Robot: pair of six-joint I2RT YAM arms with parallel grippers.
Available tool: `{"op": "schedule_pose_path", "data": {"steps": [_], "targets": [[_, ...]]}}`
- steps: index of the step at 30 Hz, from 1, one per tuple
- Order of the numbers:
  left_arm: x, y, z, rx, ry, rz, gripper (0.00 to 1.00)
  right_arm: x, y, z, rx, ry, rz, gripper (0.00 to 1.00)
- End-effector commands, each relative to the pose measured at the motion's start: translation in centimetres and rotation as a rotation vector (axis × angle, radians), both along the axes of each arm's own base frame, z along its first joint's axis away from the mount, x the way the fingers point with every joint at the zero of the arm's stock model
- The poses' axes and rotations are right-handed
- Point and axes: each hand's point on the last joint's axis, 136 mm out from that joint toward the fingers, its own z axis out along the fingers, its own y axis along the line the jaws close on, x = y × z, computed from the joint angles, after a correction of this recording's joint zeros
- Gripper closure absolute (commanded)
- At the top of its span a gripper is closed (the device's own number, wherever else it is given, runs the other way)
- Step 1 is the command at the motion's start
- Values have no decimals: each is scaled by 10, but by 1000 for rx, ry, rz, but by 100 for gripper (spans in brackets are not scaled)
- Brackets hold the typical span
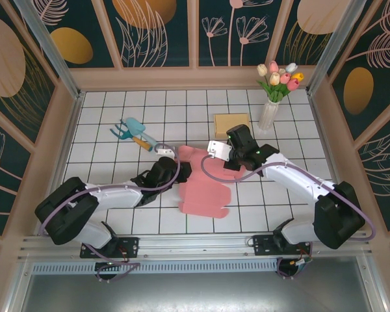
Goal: Fold the paper box
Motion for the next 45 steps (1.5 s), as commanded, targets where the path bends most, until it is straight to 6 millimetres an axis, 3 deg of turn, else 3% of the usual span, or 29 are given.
{"op": "schedule_pose_path", "data": {"steps": [1, 5, 9, 16, 22, 26, 29, 33, 38, 45], "targets": [[0, -28, 19, -154, 14, -83, 71, 1, 5, 2, 33, -5, -7, 100], [0, -38, 20, -184, 17, -117, 71, -10, 7, -8, 5, 12, 64, 100], [2, -21, 15, -114, -12, -60, 74, 0, -5, -10, -38, -109, 37, 100], [-14, 28, 15, -19, -95, 16, 76, 9, -8, 20, -67, -273, 27, 100], [-25, 88, 40, 19, -237, 175, 77, 9, -8, 37, -152, -488, 47, 100], [-32, 135, 41, 61, -322, 323, 77, 5, -6, 37, -208, -572, 98, 100], [-37, 156, 32, 94, -363, 381, 77, 2, -1, 35, -224, -606, 131, 100], [-41, 152, 26, 106, -413, 320, 77, -2, 6, 17, -277, -577, 181, 100], [-41, 124, 28, 114, -441, 177, 73, 0, 15, -3, -316, -579, 215, 100], [-34, 103, 16, 181, -440, 89, 70, 4, 16, -25, -365, -559, 231, 100]]}}
